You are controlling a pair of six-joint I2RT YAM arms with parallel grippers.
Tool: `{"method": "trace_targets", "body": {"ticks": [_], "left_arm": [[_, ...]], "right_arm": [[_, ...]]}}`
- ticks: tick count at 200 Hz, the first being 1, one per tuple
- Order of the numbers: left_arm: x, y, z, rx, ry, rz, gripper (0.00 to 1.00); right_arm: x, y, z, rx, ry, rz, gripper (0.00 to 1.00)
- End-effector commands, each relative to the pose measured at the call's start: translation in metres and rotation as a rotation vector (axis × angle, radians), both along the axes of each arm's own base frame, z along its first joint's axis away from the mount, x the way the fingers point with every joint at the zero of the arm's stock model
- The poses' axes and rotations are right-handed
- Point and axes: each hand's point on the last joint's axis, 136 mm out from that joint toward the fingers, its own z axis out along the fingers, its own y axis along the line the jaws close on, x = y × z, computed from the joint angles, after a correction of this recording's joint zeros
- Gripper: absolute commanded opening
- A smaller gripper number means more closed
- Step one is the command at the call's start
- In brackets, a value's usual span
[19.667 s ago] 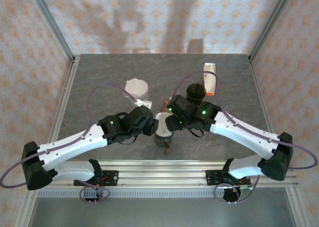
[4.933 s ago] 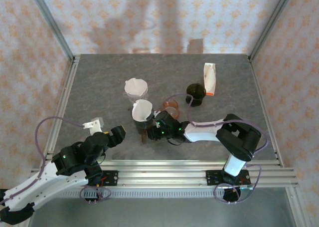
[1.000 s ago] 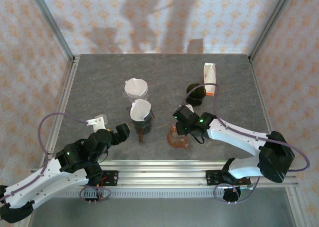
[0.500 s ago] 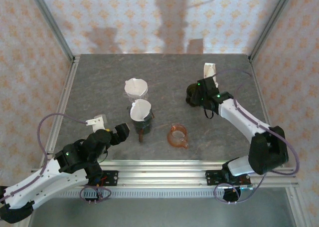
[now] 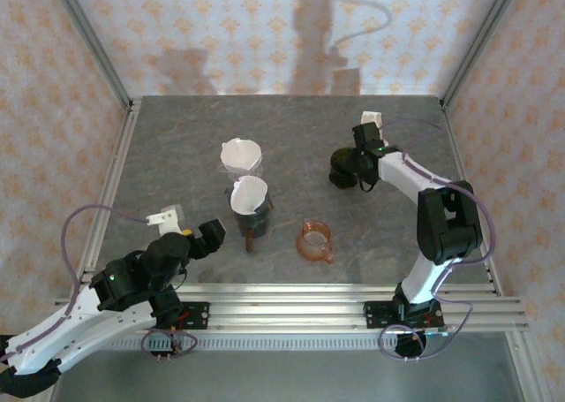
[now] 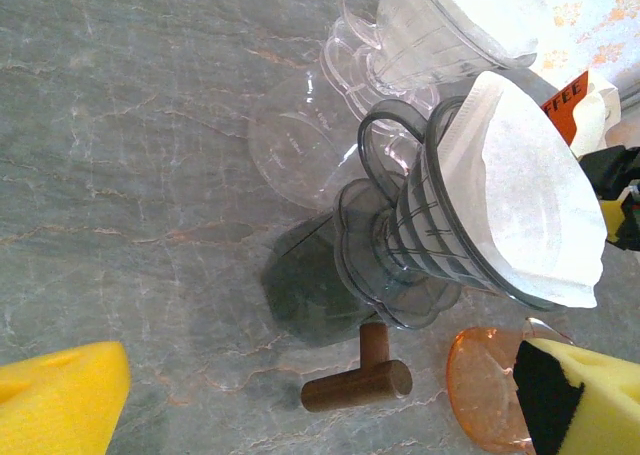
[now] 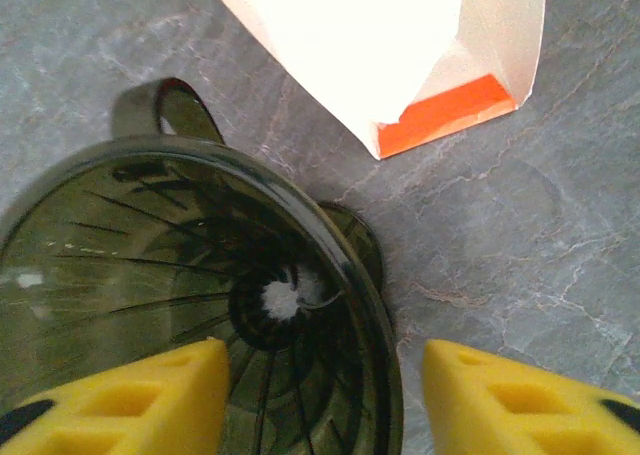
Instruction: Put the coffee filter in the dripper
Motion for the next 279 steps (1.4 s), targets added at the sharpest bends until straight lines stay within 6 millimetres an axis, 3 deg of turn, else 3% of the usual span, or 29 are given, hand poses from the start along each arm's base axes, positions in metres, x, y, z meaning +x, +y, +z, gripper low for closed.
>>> {"method": "trace_targets", "body": {"ticks": [1,44,75,104,139,178,201,238,279], "left_arm": [[0.0,0.011,-0.004,0.027,0.004,0.04,1.0],[0.0,0.01,-0.006,0.029,0.007,0.042,1.0],[0.0,0.009,-0.006,0.021,0.006,0.04,1.0],[0.0,0.008,-0.006,0.023,0.008,0.035,1.0],[0.0,0.01,-0.005,0.028,0.007,0.041,1.0],[0.0,0.012,-0.004,0.028,0.002,0.048,1.0],[0.0,0.011,-0.004,0.028,0.002,0.047,1.0],[0.0,0.012,-0.006,0.028,0.007,0.051,1.0],[0.001,0.012,-0.008,0.027,0.008,0.055,1.0]], "right_arm": [[0.004,-0.001,0.003,0.014,-0.013,-0.018,0.44],[-0.006,0.001,0.006,0.03,-0.024,0.004,0.2],[-0.015,0.0,0.008,0.039,-0.035,0.018,0.09],[-0.023,0.001,0.018,0.052,-0.063,0.033,0.03],[-0.038,0.004,0.045,0.101,-0.129,0.057,0.02],[-0.07,0.016,0.075,0.169,-0.183,0.127,0.02],[-0.095,0.032,0.092,0.193,-0.183,0.224,0.01],[-0.148,0.061,0.117,0.247,-0.181,0.381,0.02],[-0.194,0.087,0.109,0.275,-0.08,0.521,0.02]]}}
